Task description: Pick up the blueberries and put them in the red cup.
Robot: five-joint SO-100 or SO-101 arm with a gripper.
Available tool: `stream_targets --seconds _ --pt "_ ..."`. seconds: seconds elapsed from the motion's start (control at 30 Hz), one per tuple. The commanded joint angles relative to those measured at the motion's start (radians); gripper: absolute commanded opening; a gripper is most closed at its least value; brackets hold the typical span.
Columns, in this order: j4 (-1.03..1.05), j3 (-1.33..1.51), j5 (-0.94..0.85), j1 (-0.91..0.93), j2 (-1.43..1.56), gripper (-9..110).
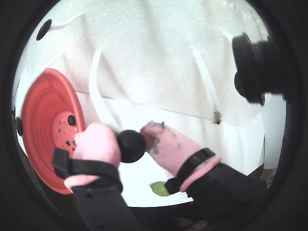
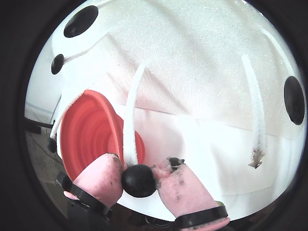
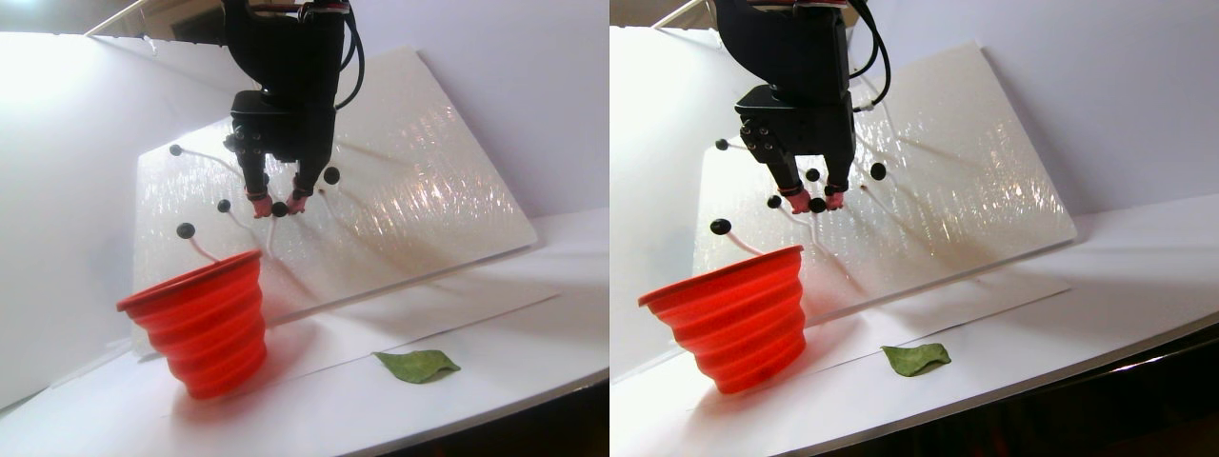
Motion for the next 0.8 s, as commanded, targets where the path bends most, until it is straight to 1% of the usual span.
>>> stream_targets --seconds 0.0,0.47,0.77 --pt "-0.015 -0.063 0.008 -0.046 0.025 11" --pt "0.051 -0.021 -0.003 -0.038 0.130 11" --pt "0.143 0.020 -0.006 -0.043 0.267 11"
